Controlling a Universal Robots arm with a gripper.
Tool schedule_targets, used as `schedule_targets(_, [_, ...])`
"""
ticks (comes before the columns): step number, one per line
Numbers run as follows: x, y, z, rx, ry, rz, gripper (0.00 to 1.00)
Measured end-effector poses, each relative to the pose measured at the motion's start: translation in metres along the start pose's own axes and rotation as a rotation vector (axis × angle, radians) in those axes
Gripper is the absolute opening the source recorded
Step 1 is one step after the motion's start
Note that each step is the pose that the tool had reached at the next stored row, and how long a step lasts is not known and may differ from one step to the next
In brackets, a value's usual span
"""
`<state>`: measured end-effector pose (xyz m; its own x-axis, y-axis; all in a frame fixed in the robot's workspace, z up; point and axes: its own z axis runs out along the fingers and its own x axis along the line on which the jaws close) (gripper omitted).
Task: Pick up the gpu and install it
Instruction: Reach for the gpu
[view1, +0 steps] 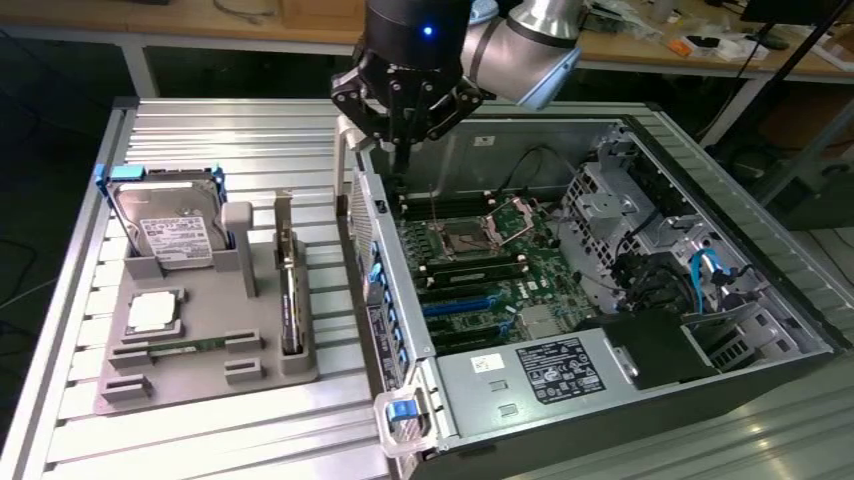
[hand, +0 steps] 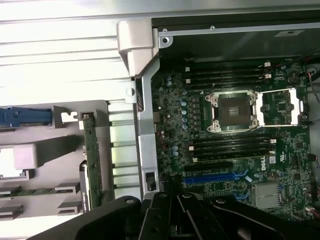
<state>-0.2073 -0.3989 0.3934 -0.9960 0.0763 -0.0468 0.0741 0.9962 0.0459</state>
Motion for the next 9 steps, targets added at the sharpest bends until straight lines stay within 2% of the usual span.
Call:
schedule_targets(5, [0.019,-0.0014,-0.0009,-0.0003,-0.0018,0.0,0.11])
schedule_targets(9, [0.04,-0.003,-0.0019,-0.0004,-0.0037,0.0,0.11])
